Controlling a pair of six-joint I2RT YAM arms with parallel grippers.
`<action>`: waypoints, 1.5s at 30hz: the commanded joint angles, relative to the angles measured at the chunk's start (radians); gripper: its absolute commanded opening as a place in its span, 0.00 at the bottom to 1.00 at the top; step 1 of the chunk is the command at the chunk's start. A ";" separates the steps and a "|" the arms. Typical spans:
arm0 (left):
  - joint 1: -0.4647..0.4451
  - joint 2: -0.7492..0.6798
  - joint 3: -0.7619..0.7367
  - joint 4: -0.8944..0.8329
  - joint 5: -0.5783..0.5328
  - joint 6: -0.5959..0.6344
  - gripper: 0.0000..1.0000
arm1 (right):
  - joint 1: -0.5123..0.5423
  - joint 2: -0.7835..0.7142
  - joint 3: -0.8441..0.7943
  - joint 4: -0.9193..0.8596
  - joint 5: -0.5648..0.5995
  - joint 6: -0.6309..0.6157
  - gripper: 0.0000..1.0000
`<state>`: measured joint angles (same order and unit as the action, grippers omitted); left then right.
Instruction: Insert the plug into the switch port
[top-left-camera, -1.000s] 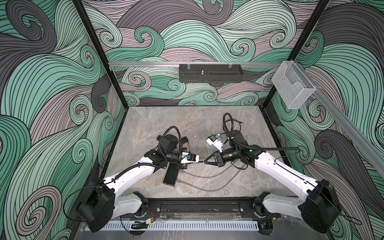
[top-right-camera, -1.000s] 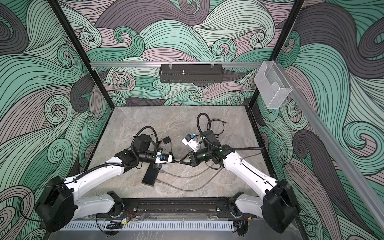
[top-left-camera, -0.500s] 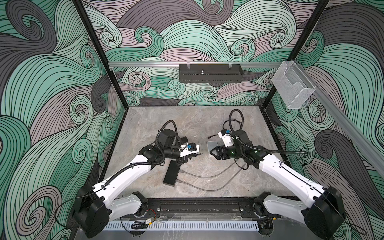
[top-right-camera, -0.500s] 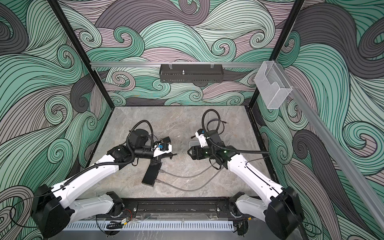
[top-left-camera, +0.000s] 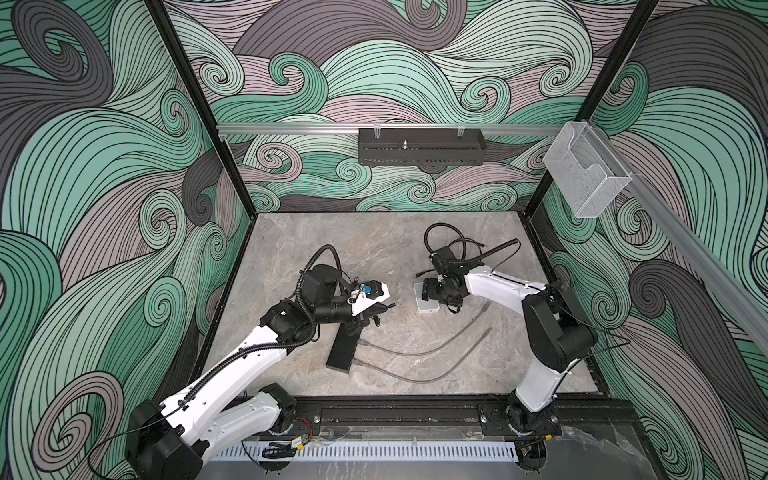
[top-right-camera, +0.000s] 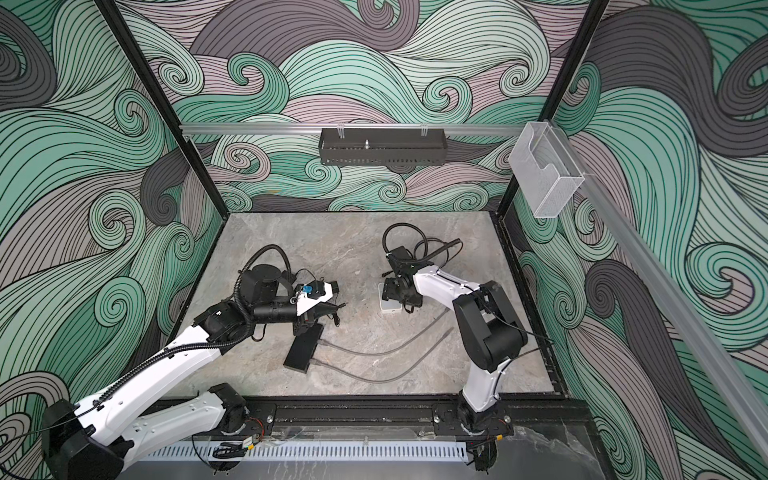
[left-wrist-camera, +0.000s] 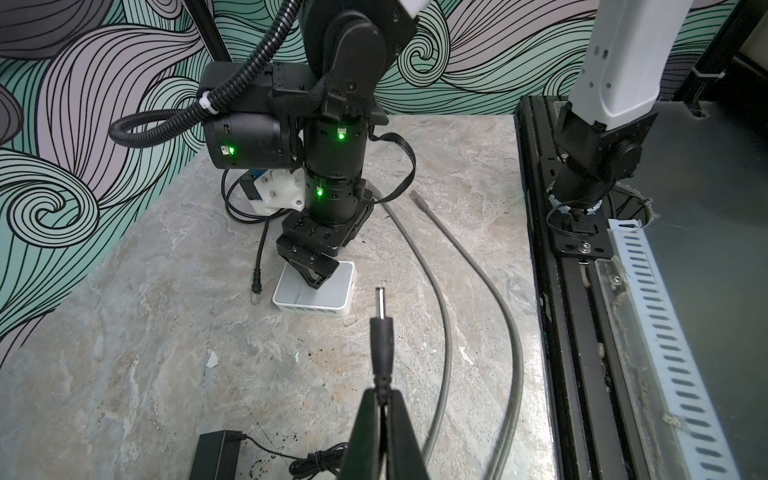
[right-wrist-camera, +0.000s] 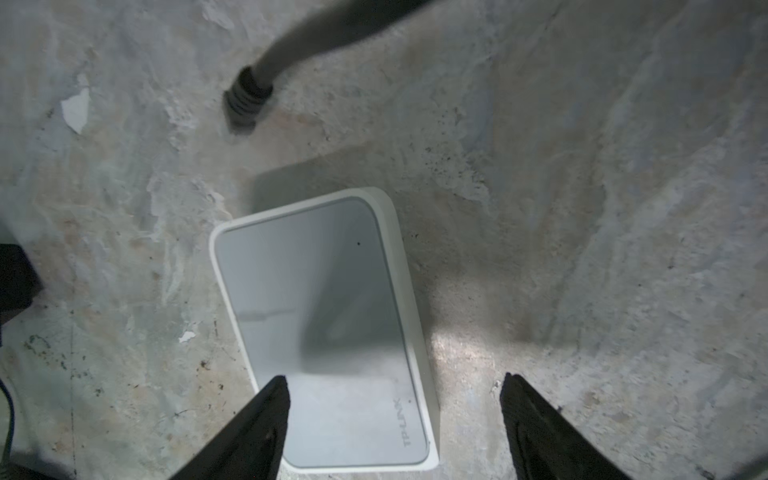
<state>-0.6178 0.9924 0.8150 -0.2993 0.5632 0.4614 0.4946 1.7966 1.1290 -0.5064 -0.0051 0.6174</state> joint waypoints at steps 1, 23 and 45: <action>-0.003 -0.016 0.000 -0.013 -0.038 -0.033 0.00 | -0.004 0.028 0.023 0.008 -0.070 0.049 0.81; -0.020 -0.050 -0.037 0.010 -0.063 0.025 0.00 | 0.045 0.070 0.203 -0.178 0.148 0.224 0.87; -0.018 -0.034 -0.028 -0.013 -0.085 0.039 0.00 | 0.070 0.263 0.335 -0.264 0.053 0.430 0.81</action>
<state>-0.6254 0.9565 0.7666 -0.2996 0.4789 0.4885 0.5674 2.0575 1.4780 -0.7372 0.0399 0.9977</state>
